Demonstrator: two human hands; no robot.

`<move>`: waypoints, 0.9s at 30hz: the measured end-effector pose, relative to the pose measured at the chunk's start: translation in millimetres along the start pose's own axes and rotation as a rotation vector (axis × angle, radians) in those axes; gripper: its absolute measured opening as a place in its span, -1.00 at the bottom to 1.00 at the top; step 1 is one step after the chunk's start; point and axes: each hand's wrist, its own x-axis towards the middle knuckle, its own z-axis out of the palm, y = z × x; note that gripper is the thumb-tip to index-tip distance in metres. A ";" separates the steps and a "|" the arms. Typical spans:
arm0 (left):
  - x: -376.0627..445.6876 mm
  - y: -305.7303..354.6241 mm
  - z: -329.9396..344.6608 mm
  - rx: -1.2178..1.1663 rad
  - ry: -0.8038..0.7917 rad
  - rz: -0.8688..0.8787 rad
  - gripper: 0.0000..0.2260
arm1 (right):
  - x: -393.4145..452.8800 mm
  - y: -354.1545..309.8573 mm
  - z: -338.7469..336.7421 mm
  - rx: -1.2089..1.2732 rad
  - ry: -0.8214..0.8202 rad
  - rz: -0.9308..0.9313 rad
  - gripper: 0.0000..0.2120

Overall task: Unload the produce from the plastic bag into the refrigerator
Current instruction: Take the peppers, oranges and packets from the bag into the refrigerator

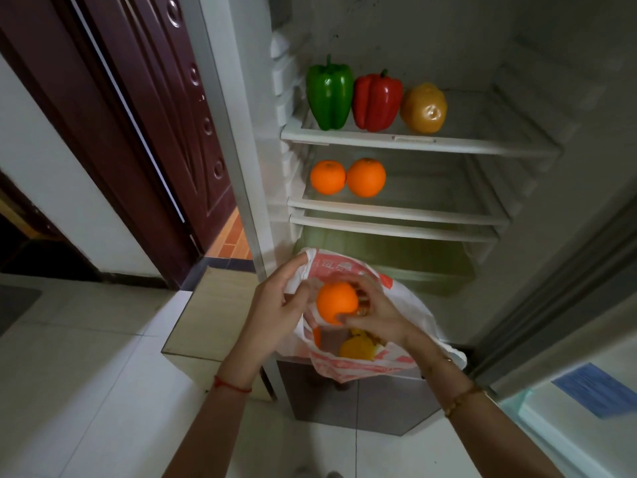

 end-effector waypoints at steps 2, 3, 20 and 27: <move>5.7 4.6 3.3 -0.035 -0.011 -0.004 -0.62 | -3.0 -16.6 -19.6 0.124 0.088 -0.017 -0.33; 8.2 7.2 5.5 -0.048 -0.020 0.001 -0.62 | -4.2 -24.8 -27.8 0.162 0.130 -0.037 -0.35; 45.4 19.0 22.1 -0.067 -0.077 0.083 -0.59 | 73.3 -50.5 -114.8 -0.101 0.887 -0.050 -0.29; 48.6 4.4 13.6 -0.015 -0.050 0.038 -0.64 | 95.2 -51.7 -120.1 -0.119 0.842 0.064 -0.27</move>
